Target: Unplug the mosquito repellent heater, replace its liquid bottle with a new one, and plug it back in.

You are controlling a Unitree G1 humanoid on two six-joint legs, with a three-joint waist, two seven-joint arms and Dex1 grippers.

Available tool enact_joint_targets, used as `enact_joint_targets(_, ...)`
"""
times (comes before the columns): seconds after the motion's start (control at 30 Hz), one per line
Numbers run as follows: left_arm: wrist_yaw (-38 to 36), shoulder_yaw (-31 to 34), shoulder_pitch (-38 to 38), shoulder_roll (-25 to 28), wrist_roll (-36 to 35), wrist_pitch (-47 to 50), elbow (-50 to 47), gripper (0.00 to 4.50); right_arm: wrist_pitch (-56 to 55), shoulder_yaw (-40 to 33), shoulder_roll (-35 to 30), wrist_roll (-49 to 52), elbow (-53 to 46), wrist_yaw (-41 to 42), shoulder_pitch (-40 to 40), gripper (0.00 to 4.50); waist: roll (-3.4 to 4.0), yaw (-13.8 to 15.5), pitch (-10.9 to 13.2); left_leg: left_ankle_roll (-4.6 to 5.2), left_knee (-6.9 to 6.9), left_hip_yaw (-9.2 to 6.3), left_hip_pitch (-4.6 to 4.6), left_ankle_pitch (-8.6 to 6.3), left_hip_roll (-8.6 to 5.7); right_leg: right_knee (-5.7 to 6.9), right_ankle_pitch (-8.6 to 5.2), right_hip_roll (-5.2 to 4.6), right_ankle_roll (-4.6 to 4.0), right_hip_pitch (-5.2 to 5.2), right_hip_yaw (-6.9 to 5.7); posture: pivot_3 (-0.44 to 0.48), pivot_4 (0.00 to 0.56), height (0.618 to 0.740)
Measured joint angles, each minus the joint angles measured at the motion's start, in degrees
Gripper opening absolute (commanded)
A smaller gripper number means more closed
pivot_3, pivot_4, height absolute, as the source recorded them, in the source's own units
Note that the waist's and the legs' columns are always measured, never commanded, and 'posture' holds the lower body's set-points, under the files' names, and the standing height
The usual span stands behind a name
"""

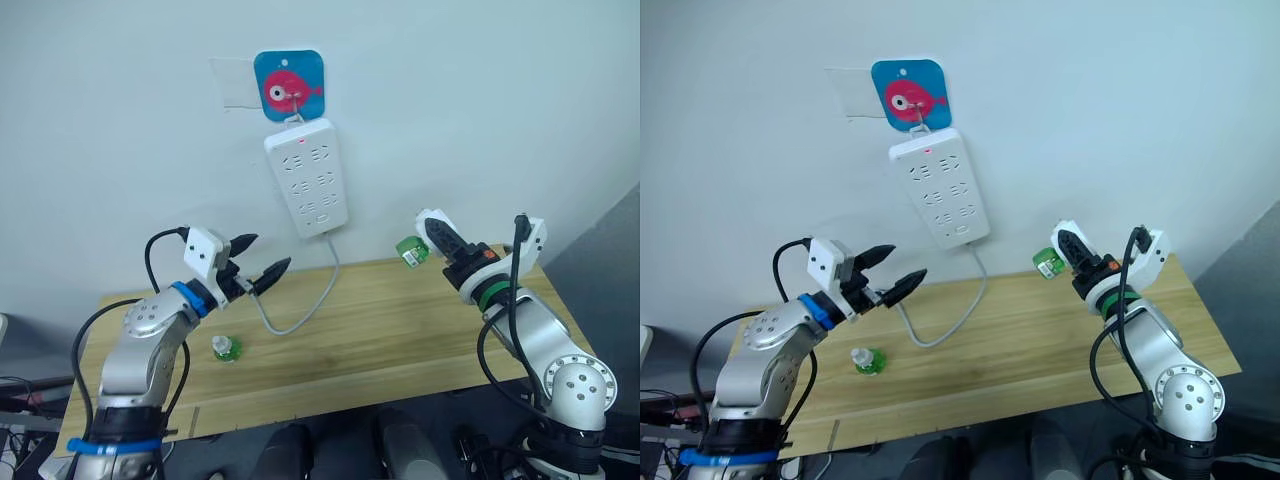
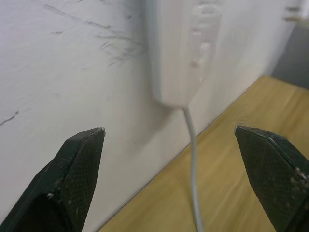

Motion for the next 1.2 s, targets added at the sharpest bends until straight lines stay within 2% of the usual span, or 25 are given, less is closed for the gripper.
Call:
enact_joint_targets(0.2, -1.97, -8.18, 2.17, -2.91, 1.73, -5.83, -9.61, 4.49, -1.75, 2.0, -0.15, 3.66, -0.01, -1.32, 0.06, 2.91, -0.04, 1.17, 0.06, 0.0, 0.03, 0.03, 0.02, 0.01, 0.0, -0.01, 0.0, 0.01, 0.0, 0.02, 0.01, -0.152, 0.208, 0.74)
enact_joint_targets(0.27, -1.87, -10.16, 1.94, -4.04, 2.83, -7.72, -9.54, 4.49, -2.9, 2.11, 0.04, 5.09, -0.12, -2.24, 0.22, 2.91, -0.04, 1.21, 0.06, -0.01, 0.03, 0.03, 0.02, 0.01, 0.01, -0.01, 0.0, 0.04, -0.01, 0.03, 0.01, -0.152, 0.208, 0.74)
enact_joint_targets(0.4, -0.86, -16.24, -2.09, -10.82, 5.85, -11.42, -6.03, 4.49, -5.78, 2.44, 0.34, 10.46, -1.29, -4.8, 1.36, 2.91, -0.04, 1.29, 0.08, 0.0, 0.06, 0.05, -0.01, 0.01, -0.07, -0.02, 0.0, 0.13, 0.02, 0.05, -0.01, -0.178, 0.199, 0.74)
enact_joint_targets(0.47, -0.81, -17.92, -3.41, -12.07, 6.97, -12.98, -3.84, 4.49, -7.2, 2.87, 0.25, 13.34, -2.15, -5.93, 1.79, 2.91, -0.04, 1.17, 0.08, 0.0, 0.04, 0.06, -0.01, 0.01, -0.09, -0.01, 0.0, 0.13, 0.02, 0.04, 0.0, -0.187, 0.198, 0.74)
enact_joint_targets(0.77, 1.23, -19.13, -8.75, -17.94, 9.64, -17.62, 6.79, 4.49, -11.49, 4.67, -2.07, 17.74, -3.87, -7.95, 2.69, 2.91, -0.05, -0.01, 0.09, 0.01, 0.06, 0.08, -0.01, 0.01, -0.09, 0.02, 0.0, 0.19, 0.03, 0.04, 0.0, -0.213, 0.201, 0.74)
enact_joint_targets(1.2, 1.37, -20.42, -12.63, -20.76, 10.03, -18.77, 12.2, 4.49, -13.47, 8.15, -4.35, 17.97, -4.72, -7.87, 2.69, 2.91, -0.07, -0.21, 0.1, 0.01, 0.06, 0.06, -0.01, 0.01, -0.09, 0.02, 0.0, 0.2, 0.04, 0.04, -0.01, -0.219, 0.204, 0.74)
